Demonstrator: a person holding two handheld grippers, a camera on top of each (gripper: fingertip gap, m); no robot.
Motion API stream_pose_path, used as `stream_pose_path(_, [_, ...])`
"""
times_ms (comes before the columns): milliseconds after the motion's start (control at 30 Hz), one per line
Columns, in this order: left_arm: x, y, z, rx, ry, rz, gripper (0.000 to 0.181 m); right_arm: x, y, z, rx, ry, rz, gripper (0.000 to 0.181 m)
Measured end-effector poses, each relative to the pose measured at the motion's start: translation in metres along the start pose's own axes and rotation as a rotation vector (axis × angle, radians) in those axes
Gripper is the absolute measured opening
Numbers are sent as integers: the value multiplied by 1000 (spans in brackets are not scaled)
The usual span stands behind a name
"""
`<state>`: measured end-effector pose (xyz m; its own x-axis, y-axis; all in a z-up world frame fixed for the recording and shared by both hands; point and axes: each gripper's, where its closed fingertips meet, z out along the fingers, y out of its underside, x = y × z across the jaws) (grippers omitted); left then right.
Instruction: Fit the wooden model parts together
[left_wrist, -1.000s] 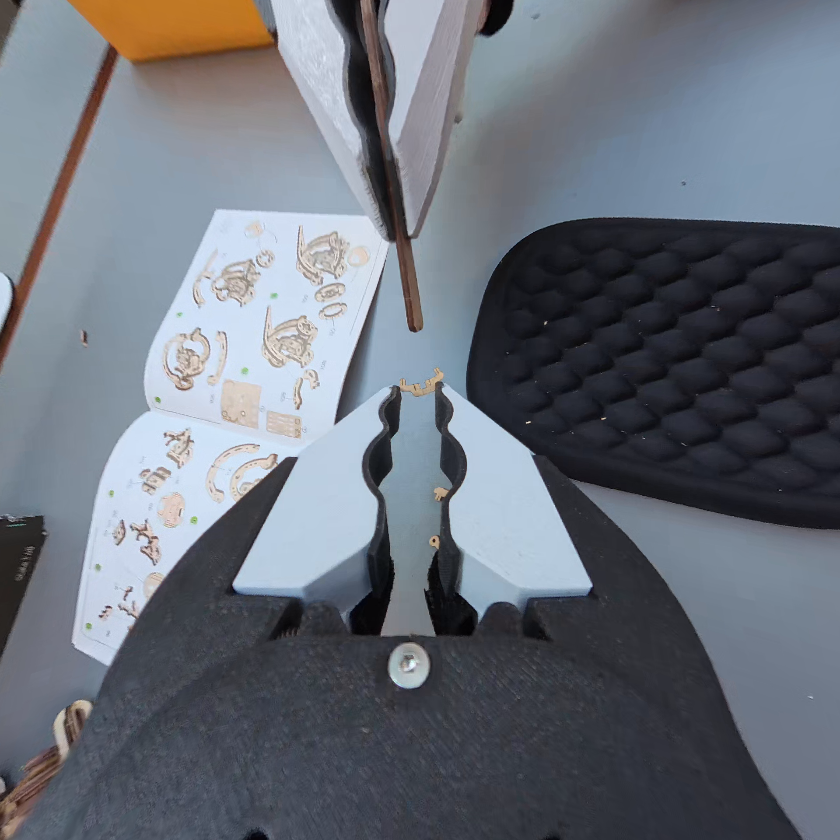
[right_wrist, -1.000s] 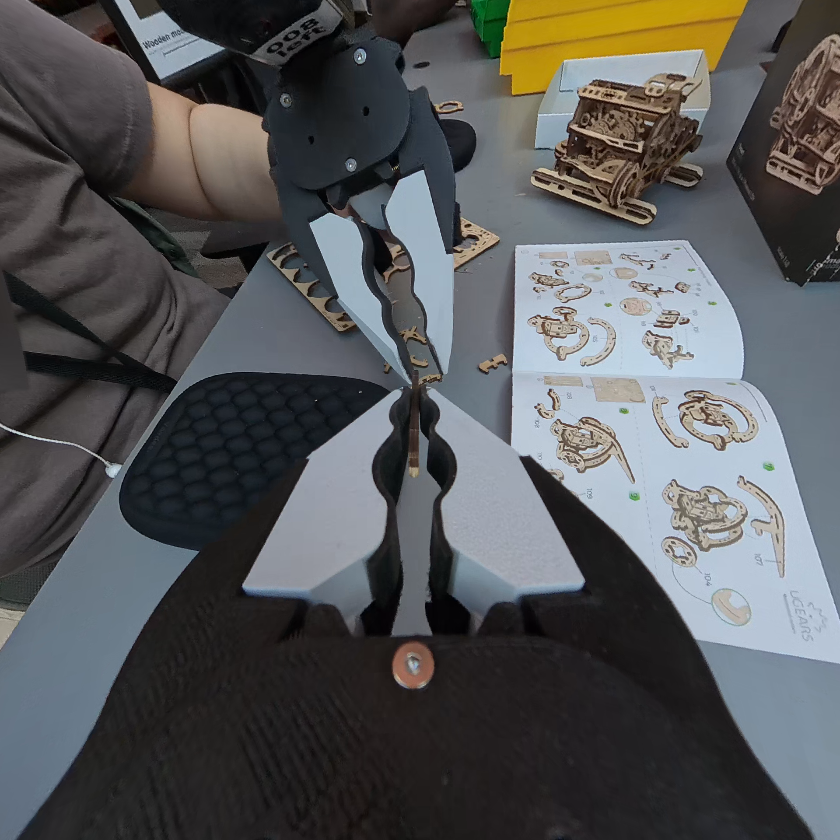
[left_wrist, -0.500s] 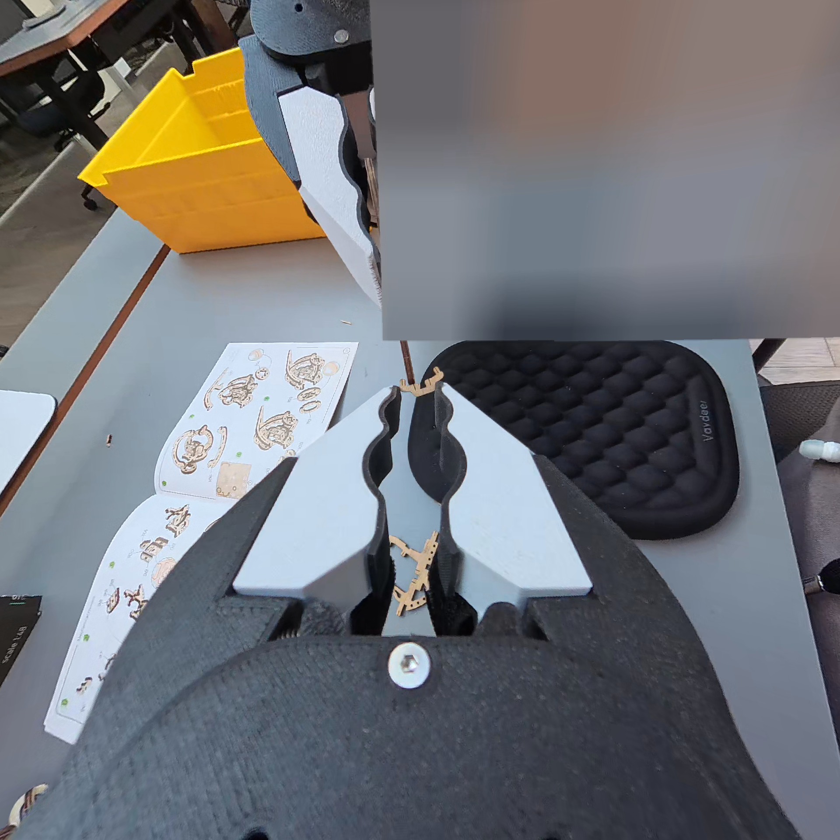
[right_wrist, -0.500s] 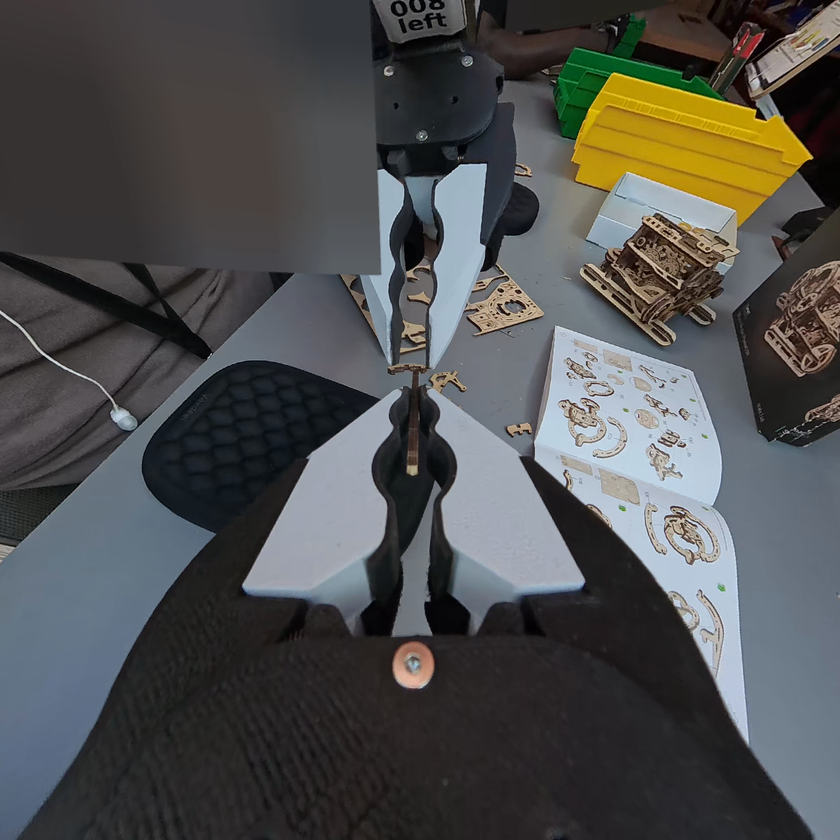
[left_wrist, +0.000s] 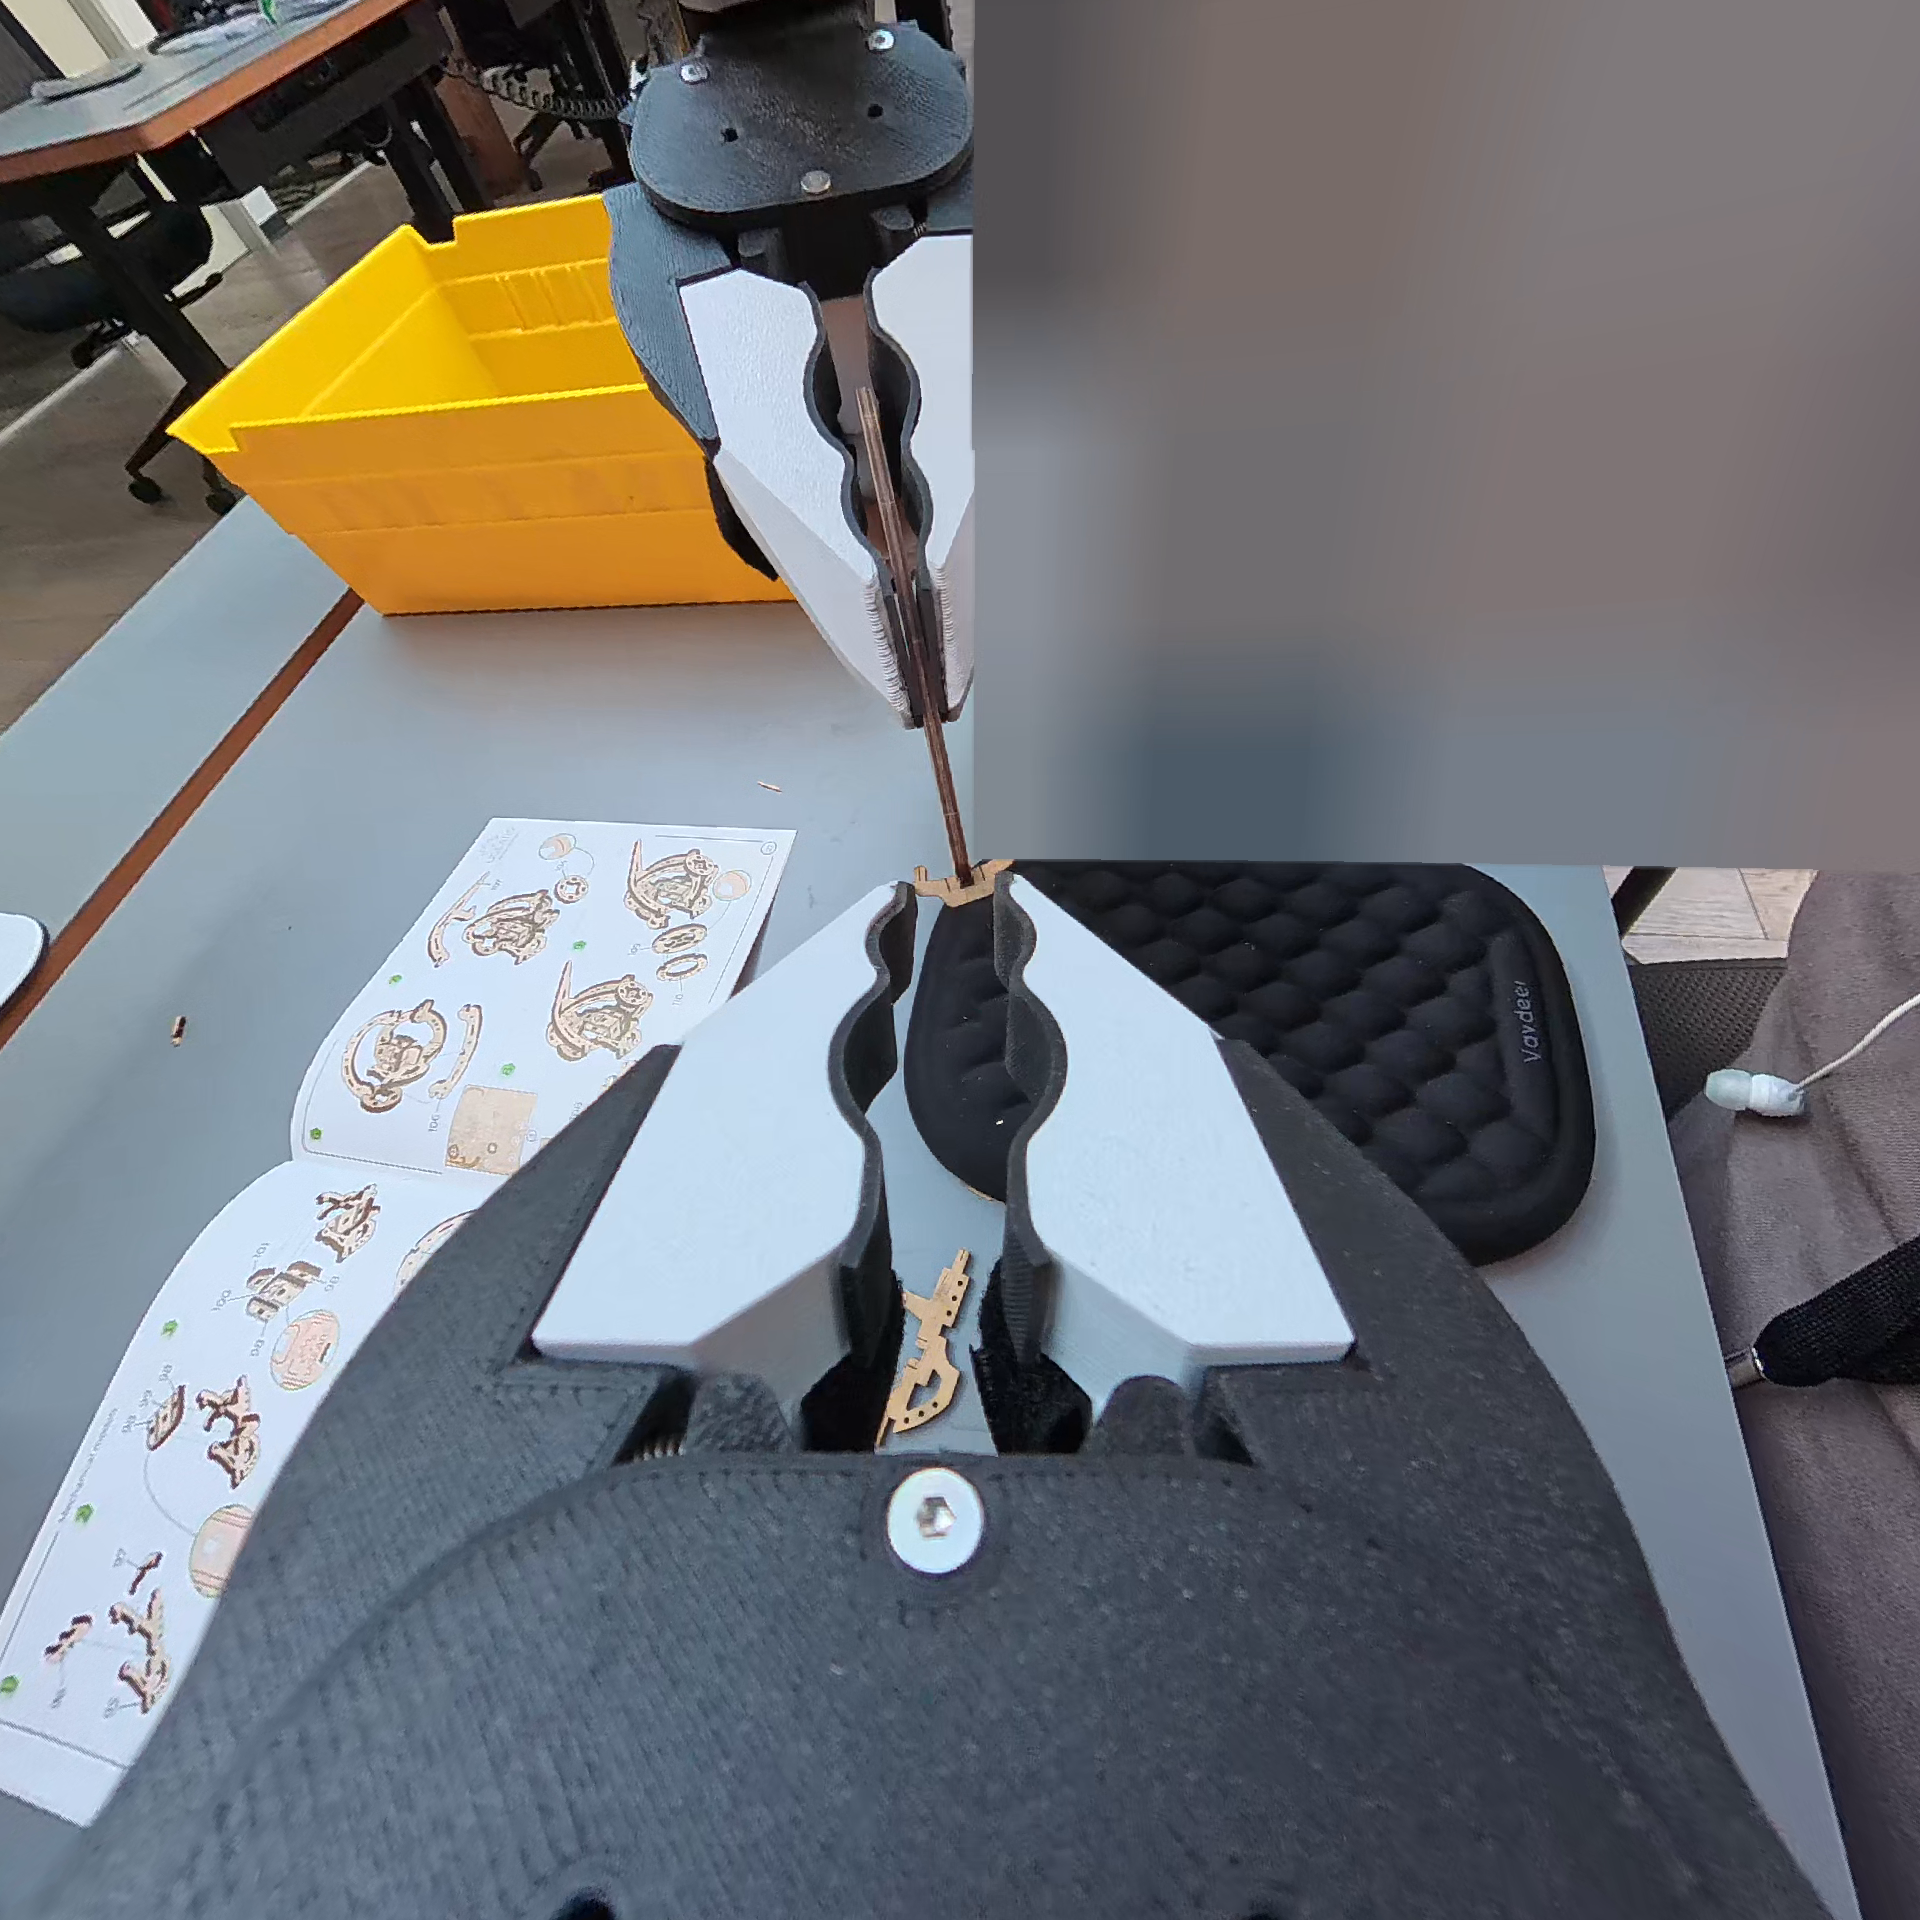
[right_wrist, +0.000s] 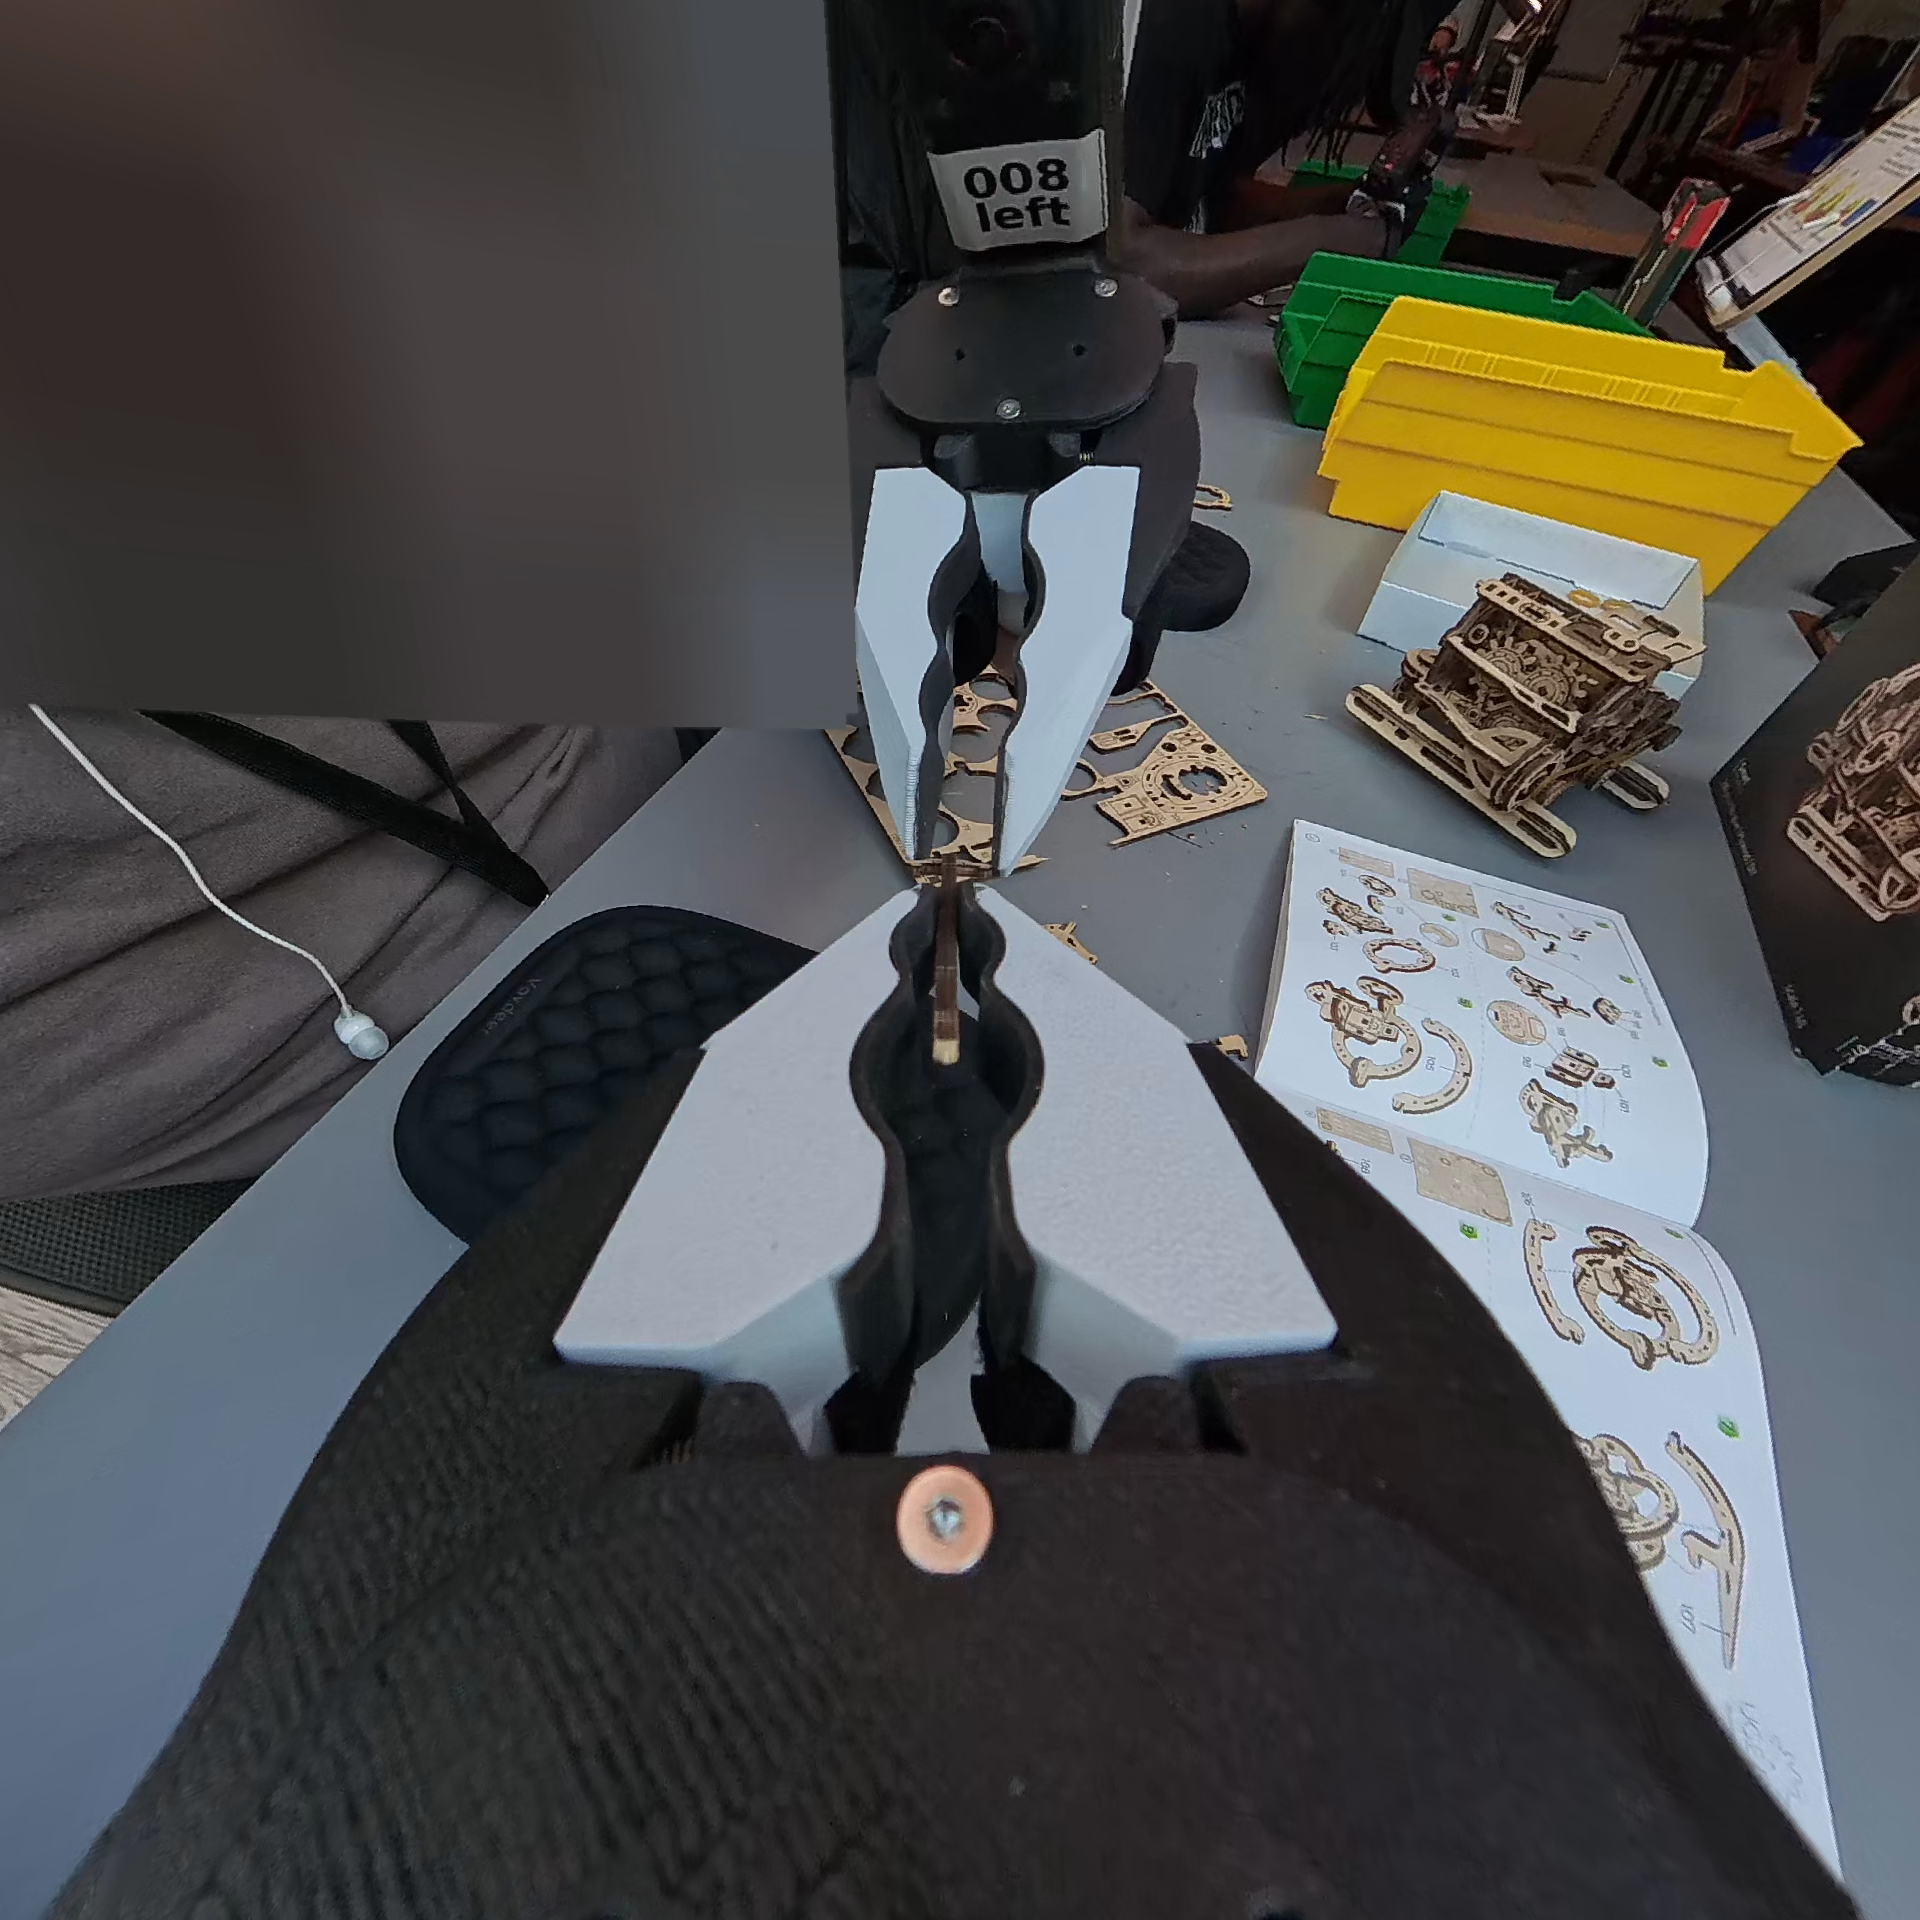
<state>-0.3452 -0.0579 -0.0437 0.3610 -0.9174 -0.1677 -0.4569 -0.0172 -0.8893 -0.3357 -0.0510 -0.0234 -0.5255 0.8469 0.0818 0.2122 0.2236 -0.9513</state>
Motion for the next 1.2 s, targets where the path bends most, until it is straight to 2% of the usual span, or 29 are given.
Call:
stream_pose_path(267, [-1,-6,-5,50,11,-39,12,1,-5,0,44,3,10,1])
stream_pose_path(467, [-5,-7,-9,61,-35,-28,12,4,-9,1,68,28,31,1])
stream_pose_path(700, [-13,-12,-16,102,-92,-48,12,9,-18,1,102,122,-56,1])
stream_pose_path(1000, [12,-15,-10,56,24,51,12,-10,-16,-1,131,-75,53,2])
stream_pose_path(1200, [11,-16,-8,54,28,44,12,-9,-17,-2,152,-87,84,2])
